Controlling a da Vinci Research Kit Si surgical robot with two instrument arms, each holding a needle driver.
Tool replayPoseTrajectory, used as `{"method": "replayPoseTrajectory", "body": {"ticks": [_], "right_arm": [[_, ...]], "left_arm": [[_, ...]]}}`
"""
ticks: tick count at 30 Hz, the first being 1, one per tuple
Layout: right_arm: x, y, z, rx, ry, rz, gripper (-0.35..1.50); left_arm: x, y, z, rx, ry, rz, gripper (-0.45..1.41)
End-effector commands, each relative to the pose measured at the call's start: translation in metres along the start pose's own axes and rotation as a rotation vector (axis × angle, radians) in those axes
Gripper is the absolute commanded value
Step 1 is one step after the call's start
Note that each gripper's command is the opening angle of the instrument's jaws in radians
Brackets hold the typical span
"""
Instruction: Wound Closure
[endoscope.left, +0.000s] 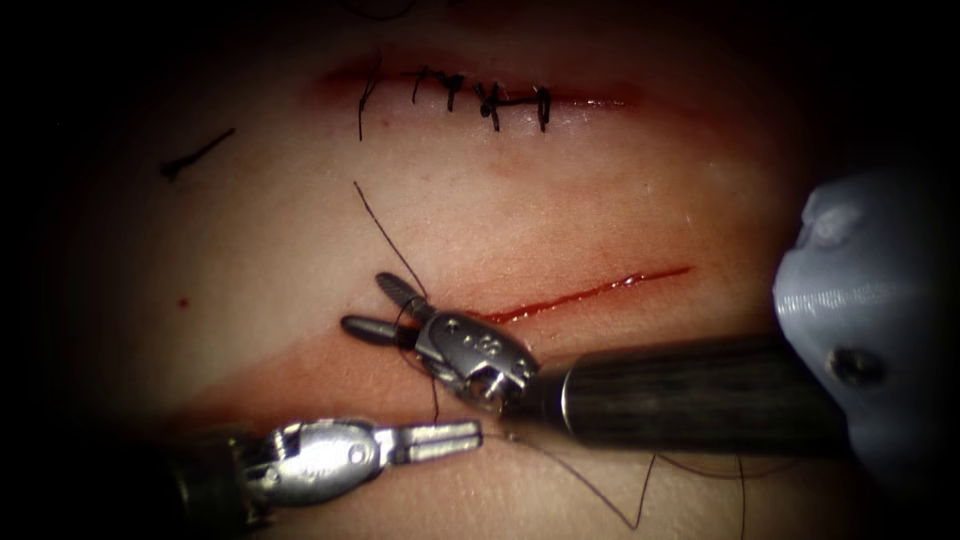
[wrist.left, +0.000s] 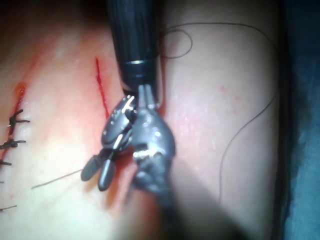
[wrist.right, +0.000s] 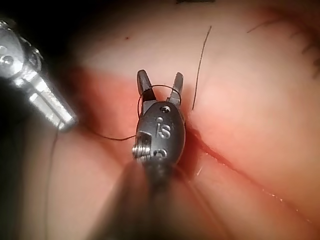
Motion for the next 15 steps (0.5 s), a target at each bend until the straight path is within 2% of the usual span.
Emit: {"method": "replayPoseTrajectory", "body": {"ticks": [1,9,15], "right_arm": [[-0.0008,-0.0003,0.0004,0.001,-0.006,0.002,0.89],[-0.0009,0.0006,-0.0006,0.035,-0.05,-0.003,0.89],[-0.0018,0.0002,-0.0007,0.127,-0.116,-0.02,0.89]], "left_arm": [[-0.0003,0.0005,0.0006,0.005,-0.004,0.008,-0.45],[0.002,-0.0001,-0.0007,-0.013,0.004,0.015,-0.45],[0.0034,-0.0024,-0.0013,-0.042,0.078,0.0,-0.45]]}}
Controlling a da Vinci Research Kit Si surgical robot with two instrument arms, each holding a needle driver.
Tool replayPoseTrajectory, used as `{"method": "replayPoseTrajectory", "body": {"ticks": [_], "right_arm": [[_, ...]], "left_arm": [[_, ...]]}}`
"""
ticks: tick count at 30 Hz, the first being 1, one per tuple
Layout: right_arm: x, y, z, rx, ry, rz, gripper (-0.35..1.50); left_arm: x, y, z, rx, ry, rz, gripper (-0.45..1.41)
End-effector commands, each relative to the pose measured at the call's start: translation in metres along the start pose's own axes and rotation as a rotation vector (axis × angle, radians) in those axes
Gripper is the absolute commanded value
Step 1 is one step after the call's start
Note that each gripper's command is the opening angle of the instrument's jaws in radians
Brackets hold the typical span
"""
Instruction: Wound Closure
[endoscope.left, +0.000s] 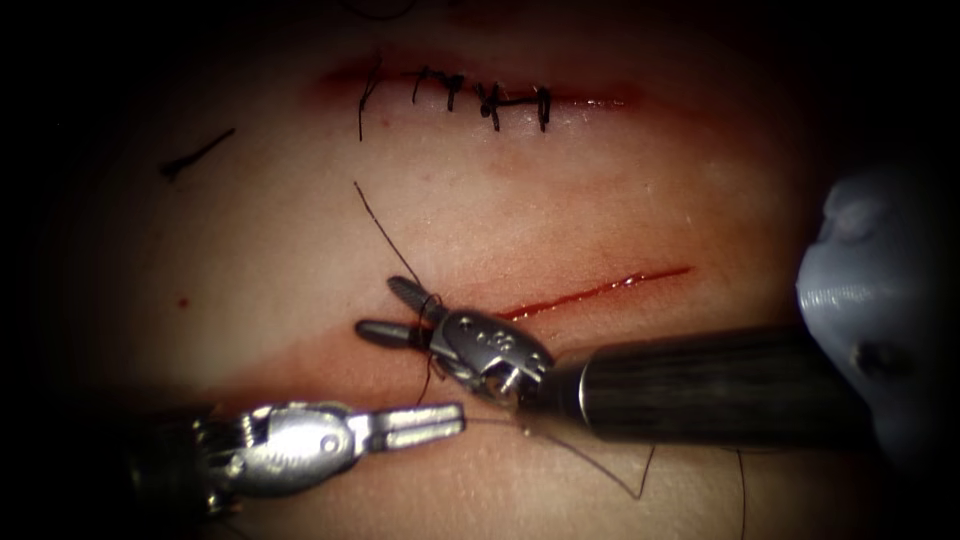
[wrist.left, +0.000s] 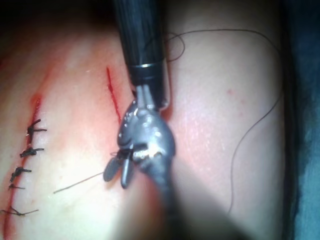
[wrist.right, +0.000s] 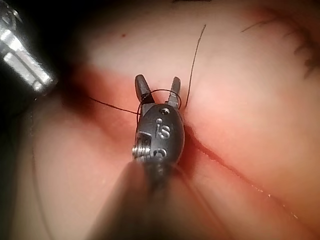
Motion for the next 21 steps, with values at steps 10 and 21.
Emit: {"method": "replayPoseTrajectory", "body": {"ticks": [10,21], "right_arm": [[-0.0023,-0.0025,0.0007,0.187,-0.084,-0.043,0.88],[-0.0022,-0.0045,0.0001,0.322,-0.086,-0.082,0.86]], "left_arm": [[-0.0025,-0.004,0.0007,-0.046,0.088,-0.003,-0.45],[-0.0066,-0.0093,0.0002,-0.065,0.161,-0.038,-0.45]]}}
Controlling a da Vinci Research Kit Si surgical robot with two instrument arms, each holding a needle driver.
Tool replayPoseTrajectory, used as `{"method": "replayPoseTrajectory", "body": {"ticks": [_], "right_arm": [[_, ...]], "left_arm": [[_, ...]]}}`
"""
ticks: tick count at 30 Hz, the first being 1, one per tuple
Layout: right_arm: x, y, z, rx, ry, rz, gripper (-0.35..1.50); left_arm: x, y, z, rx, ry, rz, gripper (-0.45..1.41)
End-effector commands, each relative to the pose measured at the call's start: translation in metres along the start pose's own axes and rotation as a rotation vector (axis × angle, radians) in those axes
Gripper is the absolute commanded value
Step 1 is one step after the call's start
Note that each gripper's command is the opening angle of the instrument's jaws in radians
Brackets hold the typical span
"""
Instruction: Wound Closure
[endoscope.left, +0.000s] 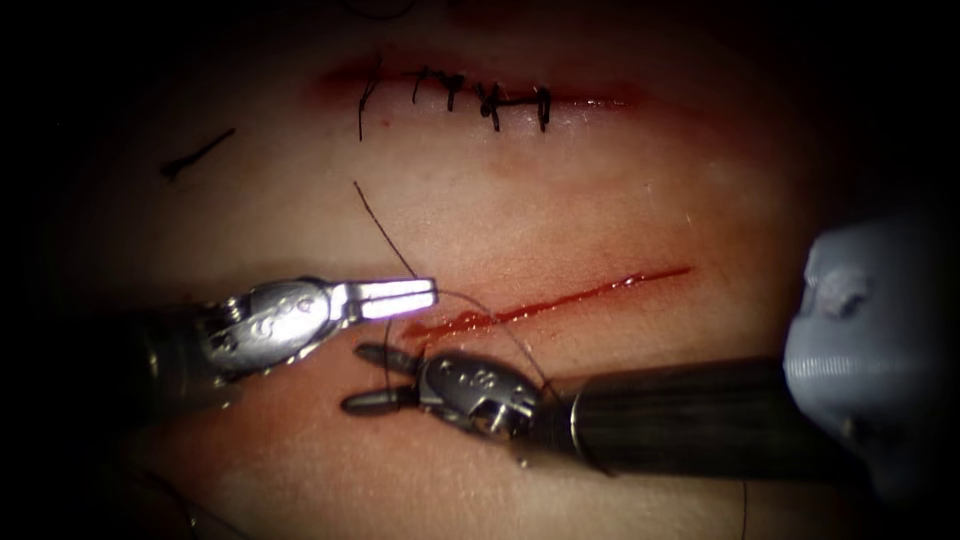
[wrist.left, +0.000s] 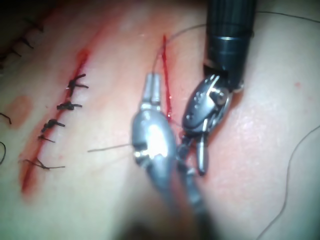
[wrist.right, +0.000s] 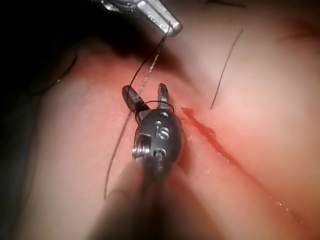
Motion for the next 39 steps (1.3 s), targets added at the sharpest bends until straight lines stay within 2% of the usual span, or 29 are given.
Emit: {"method": "replayPoseTrajectory", "body": {"ticks": [1,11,15,16,29,39], "right_arm": [[-0.0006,-0.0008,0.0006,0.021,0.001,-0.002,0.86],[-0.0002,-0.0026,0.0007,0.146,0.042,-0.04,0.83],[-0.0003,-0.0026,0.0004,0.185,0.111,-0.052,0.76],[-0.0004,-0.0026,0.0002,0.212,0.164,-0.058,0.76],[0.0012,-0.0021,-0.0004,0.215,0.378,-0.036,0.74],[0.0017,-0.0026,0.0,0.2,0.449,-0.027,0.73]], "left_arm": [[-0.0011,-0.0003,0.0006,-0.003,0.002,-0.005,-0.45],[-0.0037,-0.0019,0.0012,-0.002,0.002,-0.012,-0.45],[-0.0048,-0.0026,0.0013,-0.005,0.002,-0.011,-0.45],[-0.0055,-0.0029,0.0012,-0.007,0.002,-0.012,-0.45],[-0.0119,-0.0033,0.0013,-0.009,-0.002,-0.022,-0.45],[-0.015,-0.0037,0.0012,-0.008,0.001,-0.025,-0.45]]}}
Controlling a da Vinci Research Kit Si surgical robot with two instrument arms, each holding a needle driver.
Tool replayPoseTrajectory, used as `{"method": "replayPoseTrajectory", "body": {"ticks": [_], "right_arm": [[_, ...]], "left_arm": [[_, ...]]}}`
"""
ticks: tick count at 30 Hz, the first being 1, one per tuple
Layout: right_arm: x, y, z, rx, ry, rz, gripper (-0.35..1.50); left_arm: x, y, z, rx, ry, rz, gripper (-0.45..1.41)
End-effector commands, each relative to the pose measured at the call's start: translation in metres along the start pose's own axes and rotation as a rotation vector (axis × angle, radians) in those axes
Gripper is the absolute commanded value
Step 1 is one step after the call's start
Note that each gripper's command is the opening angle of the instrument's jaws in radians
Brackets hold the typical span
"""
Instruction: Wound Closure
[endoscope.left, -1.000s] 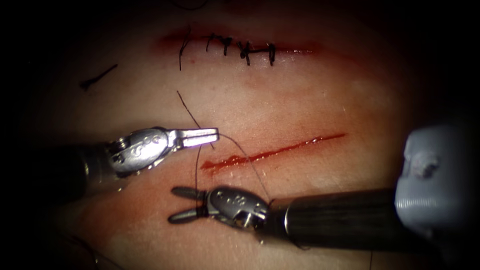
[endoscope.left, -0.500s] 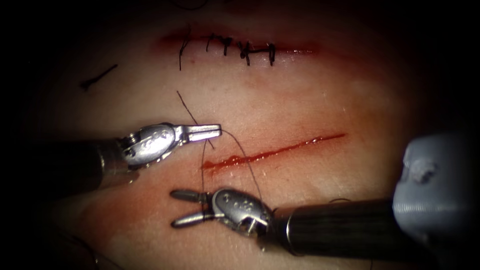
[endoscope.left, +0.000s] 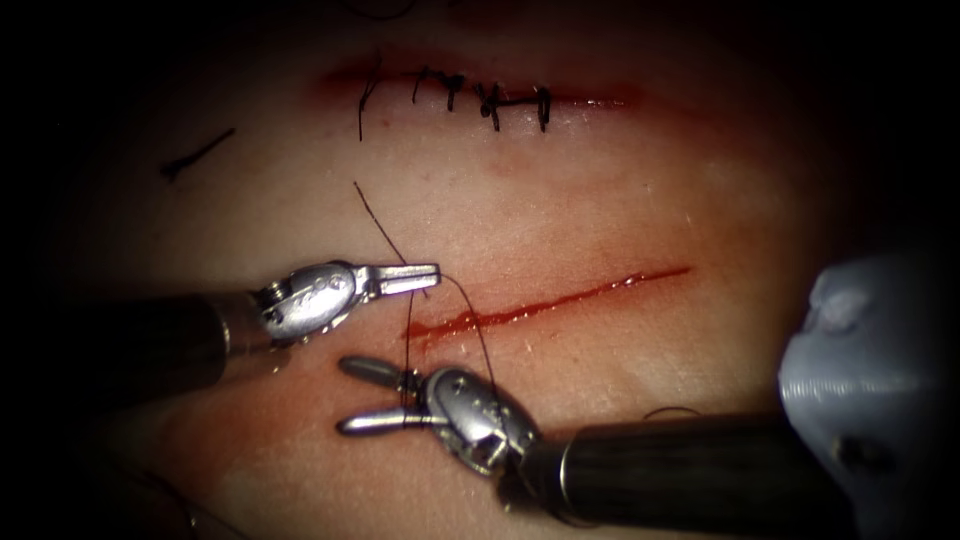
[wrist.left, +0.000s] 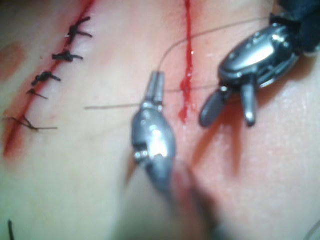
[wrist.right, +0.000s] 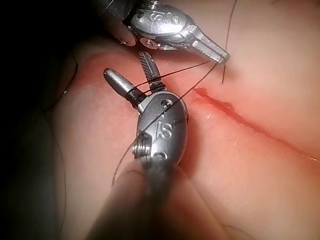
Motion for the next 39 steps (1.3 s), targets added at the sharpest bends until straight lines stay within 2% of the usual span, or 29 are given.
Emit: {"method": "replayPoseTrajectory", "body": {"ticks": [1,7,13,22,33,39], "right_arm": [[-0.0007,-0.0004,0.0004,-0.009,0.01,0.005,0.73],[0.0003,0.0002,-0.0002,-0.049,0.064,0.013,0.73],[0.0019,0.0018,-0.0013,-0.136,0.121,0.03,0.73],[0.0025,0.0028,-0.0026,-0.244,0.133,0.024,0.71],[0.0003,0.0027,-0.003,-0.289,0.009,0.008,0.69],[-0.0002,0.0028,-0.0032,-0.297,-0.003,0.027,0.69]], "left_arm": [[-0.0009,0.0001,0.0006,0.0,0.0,0.001,-0.45],[-0.0016,0.0006,0.0,0.0,-0.003,0.003,-0.45],[-0.0017,0.0008,-0.0009,0.006,0.002,0.005,-0.45],[-0.0015,0.0015,-0.0012,0.012,0.017,0.005,-0.45],[-0.001,0.0021,-0.0021,0.024,0.044,-0.009,-0.45],[-0.0007,0.0026,-0.0033,0.052,0.072,-0.017,-0.45]]}}
